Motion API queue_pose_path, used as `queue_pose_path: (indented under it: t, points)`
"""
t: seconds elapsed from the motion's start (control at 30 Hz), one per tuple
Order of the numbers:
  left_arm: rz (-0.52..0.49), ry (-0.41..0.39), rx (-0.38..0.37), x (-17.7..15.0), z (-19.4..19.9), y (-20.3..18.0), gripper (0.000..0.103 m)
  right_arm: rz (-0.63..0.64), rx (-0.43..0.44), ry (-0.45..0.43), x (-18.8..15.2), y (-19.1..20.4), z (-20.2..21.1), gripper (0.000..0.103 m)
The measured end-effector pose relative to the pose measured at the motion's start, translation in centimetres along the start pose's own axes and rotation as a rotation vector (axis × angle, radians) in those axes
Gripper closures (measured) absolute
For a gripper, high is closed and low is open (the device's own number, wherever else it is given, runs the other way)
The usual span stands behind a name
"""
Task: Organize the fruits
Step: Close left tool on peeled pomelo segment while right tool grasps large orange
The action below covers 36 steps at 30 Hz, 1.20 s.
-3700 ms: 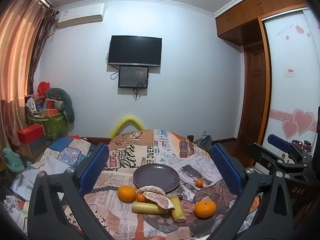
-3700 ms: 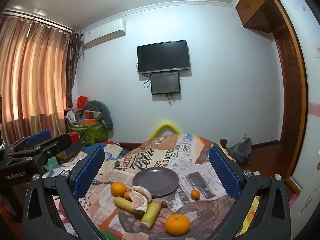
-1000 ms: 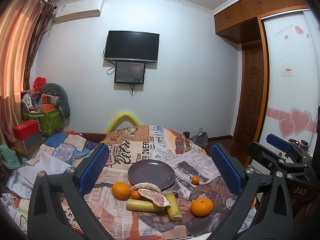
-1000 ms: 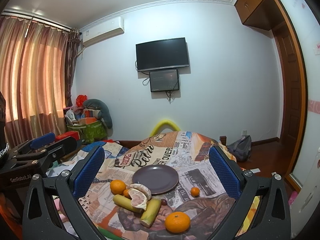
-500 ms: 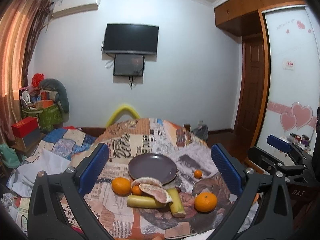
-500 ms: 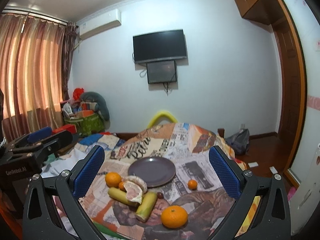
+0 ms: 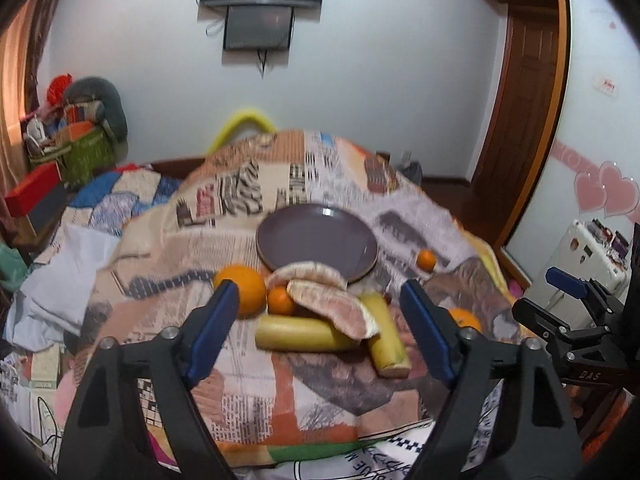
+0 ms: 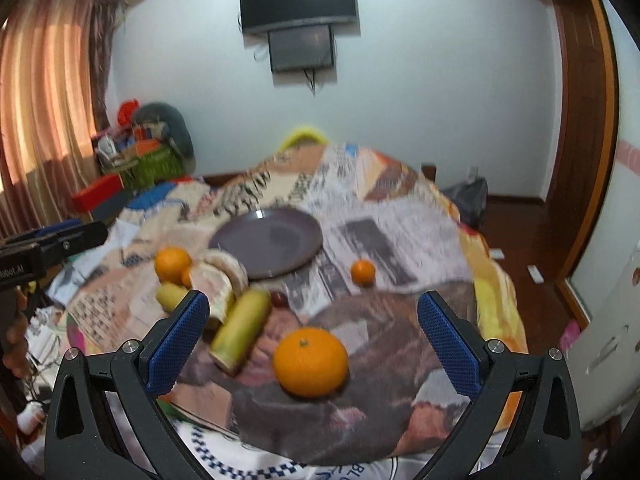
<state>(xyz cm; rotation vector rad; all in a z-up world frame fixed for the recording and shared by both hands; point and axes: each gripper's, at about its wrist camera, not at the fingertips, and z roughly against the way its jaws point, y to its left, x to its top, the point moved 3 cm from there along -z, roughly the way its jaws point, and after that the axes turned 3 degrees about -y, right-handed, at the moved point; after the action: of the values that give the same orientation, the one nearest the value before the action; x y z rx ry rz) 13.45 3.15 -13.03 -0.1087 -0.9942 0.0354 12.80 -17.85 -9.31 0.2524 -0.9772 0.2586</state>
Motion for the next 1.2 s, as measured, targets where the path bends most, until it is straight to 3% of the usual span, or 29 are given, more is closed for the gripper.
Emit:
queue_pose_path:
  t: [0.23, 0.63, 1.07, 1.2]
  points:
    - [0.011, 0.122, -0.027, -2.1, -4.0, 0.1, 0.027, 0.011, 0.015, 0.132, -2.8, -0.5, -3.1, 0.003]
    - [0.037, 0.249, -0.072, -3.3, -9.9, -0.8, 0.027, -0.07, 0.131, 0.292, -5.8, -1.3, -7.7, 0.033]
    - [0.099, 0.302, -0.048, -2.8, -14.4, -0.9, 0.027, -0.055, 0.156, 0.278, -4.9, -1.2, -8.6, 0.038]
    - [0.093, 0.312, -0.009, -2.9, -15.4, -1.0, 0.027, -0.069, 0.168, 0.273, -4.4, -1.6, -9.1, 0.038]
